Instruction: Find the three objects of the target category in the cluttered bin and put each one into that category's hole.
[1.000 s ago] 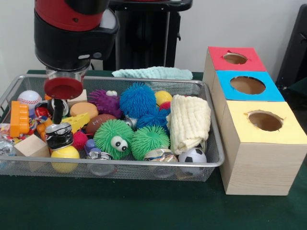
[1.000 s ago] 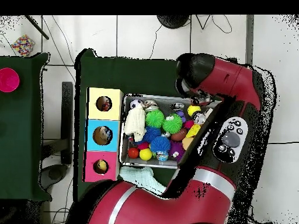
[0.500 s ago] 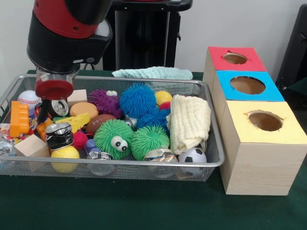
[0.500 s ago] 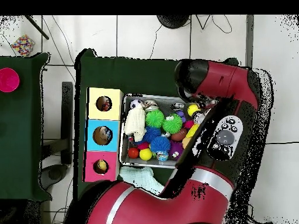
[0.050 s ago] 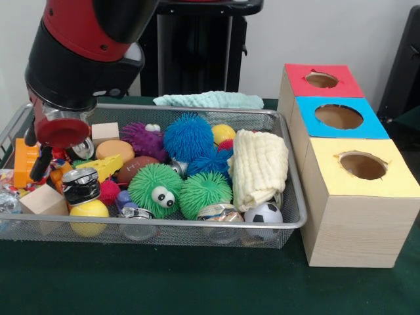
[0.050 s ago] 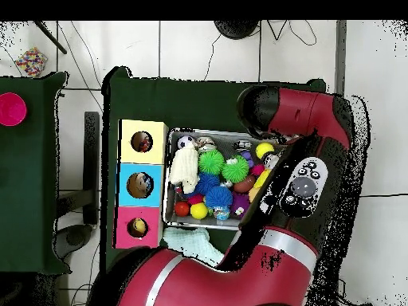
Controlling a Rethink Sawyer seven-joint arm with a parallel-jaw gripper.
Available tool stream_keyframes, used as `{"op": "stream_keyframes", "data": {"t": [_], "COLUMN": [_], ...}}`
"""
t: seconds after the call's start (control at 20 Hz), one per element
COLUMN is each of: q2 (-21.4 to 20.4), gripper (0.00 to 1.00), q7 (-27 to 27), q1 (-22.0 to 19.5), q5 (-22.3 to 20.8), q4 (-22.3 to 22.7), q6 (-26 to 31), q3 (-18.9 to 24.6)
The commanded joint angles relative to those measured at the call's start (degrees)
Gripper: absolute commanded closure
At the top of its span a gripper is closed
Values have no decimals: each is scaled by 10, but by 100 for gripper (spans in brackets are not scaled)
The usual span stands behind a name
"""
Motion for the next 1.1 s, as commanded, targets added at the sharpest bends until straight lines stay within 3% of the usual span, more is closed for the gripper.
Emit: {"op": "stream_keyframes", "data": {"t": [0.05, 0.25, 0.5, 0.75, 0.9, 1.0, 1.1], "q2": [-4, -10, -17, -33, -31, -20, -14], "gripper": [0, 0, 0, 0, 0, 0, 0], "q7": [-141, -132, -176, -170, -194, -218, -242], "q1": [-21, -32, -45, -36, -28, -22, -19], "q5": [-31, -22, -45, -46, -87, -121, -145], "q4": [101, 128, 138, 147, 125, 86, 47], "q6": [-45, -63, -76, -27, -51, -33, 33], "q3": [105, 128, 156, 160, 145, 125, 109]}}
